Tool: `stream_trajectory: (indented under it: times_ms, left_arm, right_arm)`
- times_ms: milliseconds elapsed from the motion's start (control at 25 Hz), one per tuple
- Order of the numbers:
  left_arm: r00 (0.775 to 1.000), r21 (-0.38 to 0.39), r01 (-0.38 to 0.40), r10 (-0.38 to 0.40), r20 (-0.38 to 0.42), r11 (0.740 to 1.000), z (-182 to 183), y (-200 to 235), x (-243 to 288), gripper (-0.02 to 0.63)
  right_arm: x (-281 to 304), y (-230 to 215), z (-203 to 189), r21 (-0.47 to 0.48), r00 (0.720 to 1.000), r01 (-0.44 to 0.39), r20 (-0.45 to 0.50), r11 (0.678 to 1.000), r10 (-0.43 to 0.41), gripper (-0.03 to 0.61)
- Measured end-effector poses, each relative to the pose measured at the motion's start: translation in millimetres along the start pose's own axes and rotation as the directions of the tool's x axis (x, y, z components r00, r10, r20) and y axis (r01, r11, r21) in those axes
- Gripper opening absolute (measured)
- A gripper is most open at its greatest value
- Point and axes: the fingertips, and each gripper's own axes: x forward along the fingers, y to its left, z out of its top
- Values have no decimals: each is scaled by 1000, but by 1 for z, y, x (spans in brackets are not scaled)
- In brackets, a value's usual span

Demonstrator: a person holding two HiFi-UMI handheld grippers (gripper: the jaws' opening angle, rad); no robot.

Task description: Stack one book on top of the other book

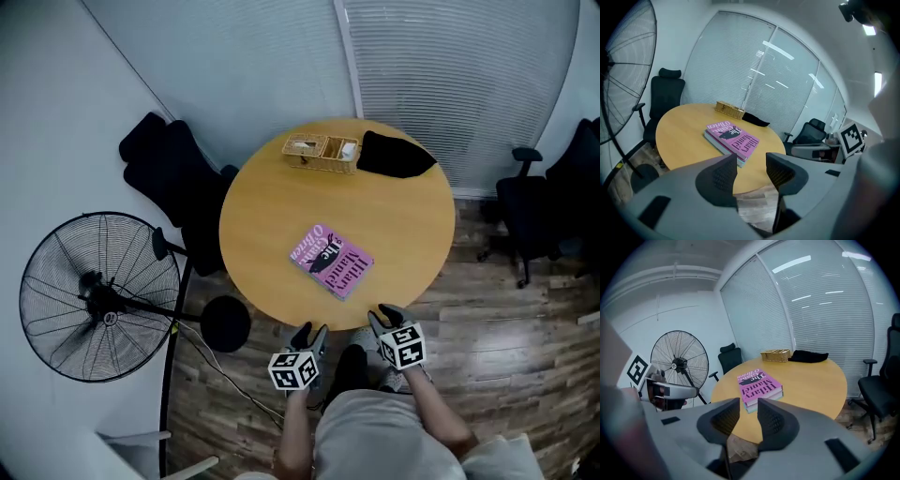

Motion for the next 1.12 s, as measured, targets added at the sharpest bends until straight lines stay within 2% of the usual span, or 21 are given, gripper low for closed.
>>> stream_trajectory:
  times_ms: [200, 320, 560, 640, 920, 1120]
  left_arm:
    - [999, 35, -35, 36, -17, 999, -29, -15, -14, 207]
    - [999, 68, -42, 44, -18, 997, -33, -20, -17, 207]
    - [999, 32, -26, 25, 42, 999, -26, -28, -23, 198]
    - [998, 39, -35, 33, 52, 999, -26, -29, -26, 184]
    - [996, 78, -65, 60, 72, 995, -29, -27, -40, 113]
    - [994, 79, -76, 69, 89, 994, -29, -27, -46, 44]
  right_arm:
    - [-14, 0, -8, -51, 1000, -19, 0, 999, 19, 120]
    - [-21, -5, -7, -57, 1000, -12, 9, 998, 13, 117]
    - [-36, -8, -11, -87, 1000, 3, 17, 996, -2, 103]
    - [-37, -6, -12, -85, 1000, -6, 21, 996, 8, 79]
    - [-40, -2, -18, -121, 1000, -18, 13, 992, 20, 52]
    - [-43, 0, -20, -113, 999, -30, 19, 993, 32, 36]
